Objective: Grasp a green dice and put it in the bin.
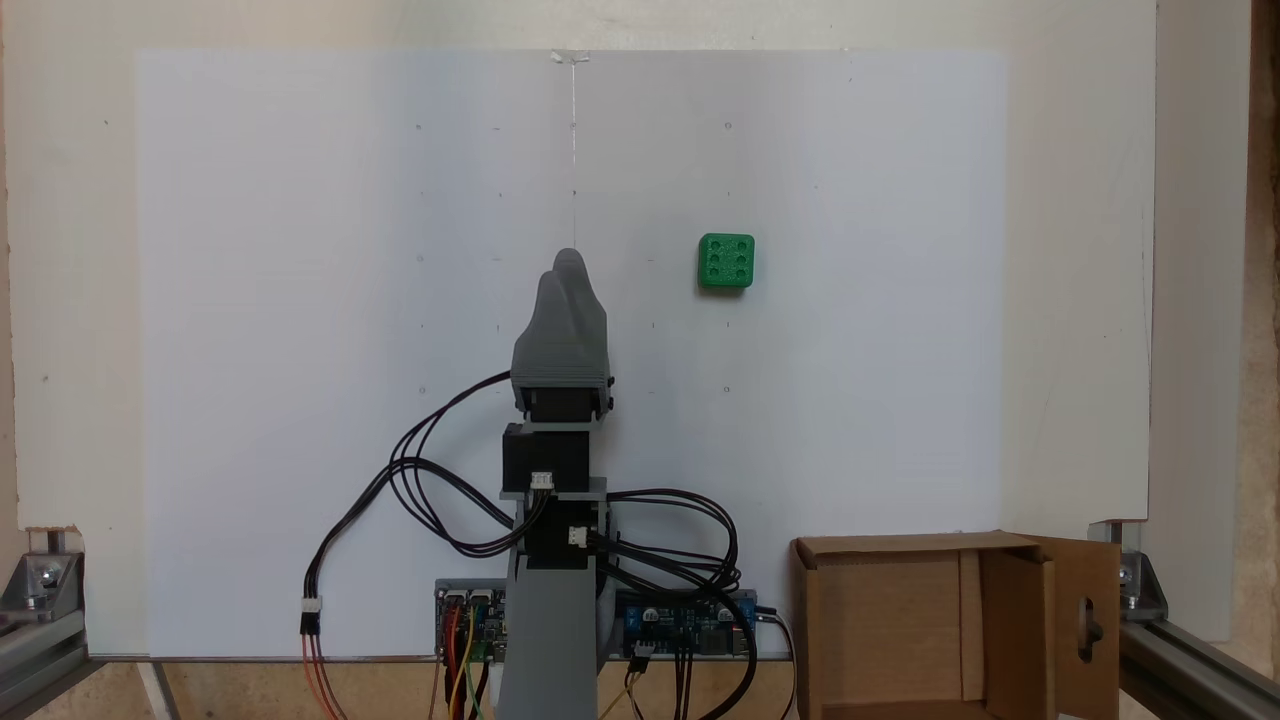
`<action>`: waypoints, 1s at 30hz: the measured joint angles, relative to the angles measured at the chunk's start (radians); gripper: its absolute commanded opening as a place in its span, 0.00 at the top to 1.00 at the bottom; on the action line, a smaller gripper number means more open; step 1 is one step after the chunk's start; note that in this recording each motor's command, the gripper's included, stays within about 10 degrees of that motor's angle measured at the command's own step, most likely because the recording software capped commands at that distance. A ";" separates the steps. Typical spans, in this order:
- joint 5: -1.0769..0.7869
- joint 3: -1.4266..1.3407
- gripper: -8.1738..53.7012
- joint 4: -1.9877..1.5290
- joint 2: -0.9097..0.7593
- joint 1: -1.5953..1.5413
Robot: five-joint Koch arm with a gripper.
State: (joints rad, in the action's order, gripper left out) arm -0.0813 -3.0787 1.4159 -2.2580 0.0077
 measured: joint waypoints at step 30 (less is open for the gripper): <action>0.000 0.035 0.15 -0.141 0.000 0.029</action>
State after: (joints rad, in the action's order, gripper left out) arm -0.0813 -3.0434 1.2747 -2.2580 0.0368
